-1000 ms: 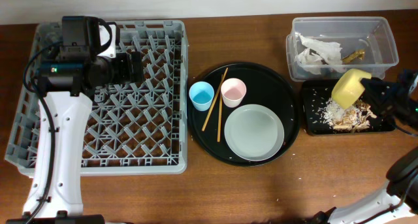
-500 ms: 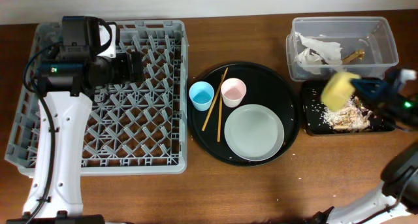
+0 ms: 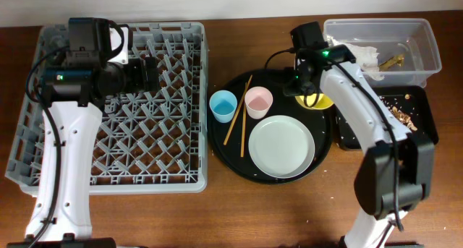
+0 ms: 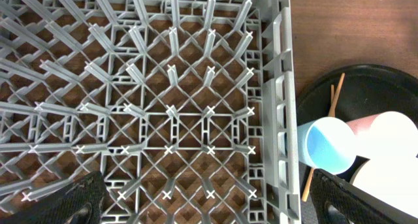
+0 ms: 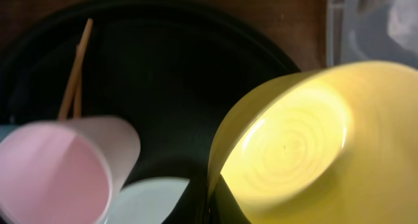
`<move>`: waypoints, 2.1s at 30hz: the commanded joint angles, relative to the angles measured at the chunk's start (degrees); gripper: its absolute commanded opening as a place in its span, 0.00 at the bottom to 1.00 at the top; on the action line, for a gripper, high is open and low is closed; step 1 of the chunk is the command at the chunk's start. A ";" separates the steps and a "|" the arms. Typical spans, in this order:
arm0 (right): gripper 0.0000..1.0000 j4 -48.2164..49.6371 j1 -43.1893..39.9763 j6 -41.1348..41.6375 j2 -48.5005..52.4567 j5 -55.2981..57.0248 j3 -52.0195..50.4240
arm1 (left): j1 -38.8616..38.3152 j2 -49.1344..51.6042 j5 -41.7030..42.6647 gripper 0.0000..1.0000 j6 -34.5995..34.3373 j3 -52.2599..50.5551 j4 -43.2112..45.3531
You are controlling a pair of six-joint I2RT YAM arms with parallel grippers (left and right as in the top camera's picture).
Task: Sort waste into correct bins and load items into the dishwasher rack
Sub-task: 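Set the empty yellow bowl back on the round tray, then grasp the pink cup with right gripper and lift it toward left gripper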
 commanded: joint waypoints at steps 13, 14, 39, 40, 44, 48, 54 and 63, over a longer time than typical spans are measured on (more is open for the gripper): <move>0.55 -4.26 -0.44 -0.13 6.95 -10.19 9.31 | -0.11 0.07 0.39 0.99 0.90 0.72 0.09; 0.55 -12.52 -1.14 -0.15 6.95 -10.29 18.56 | -0.11 0.07 0.42 0.99 0.90 0.72 0.09; 0.04 -13.03 1.44 8.63 8.76 -14.21 13.33 | -0.11 0.09 6.99 0.99 0.66 0.72 1.25; 0.04 -17.62 -3.37 4.22 4.28 -21.33 18.18 | -0.11 0.09 17.16 0.99 0.68 0.72 2.99; 0.04 -17.18 -11.43 -9.77 -1.90 -59.36 18.95 | -0.09 1.68 48.33 1.00 4.11 0.72 6.21; 0.04 -12.15 -10.14 -12.31 -1.88 -75.76 18.53 | 1.49 13.27 85.85 1.00 19.56 0.72 7.23; 0.04 -1.51 -2.08 -7.32 -0.92 -70.86 18.53 | 1.14 17.84 85.85 0.99 16.65 0.72 7.23; 0.04 5.57 -2.89 -1.20 0.76 -60.67 18.53 | 1.40 17.75 85.85 1.00 13.53 0.72 7.32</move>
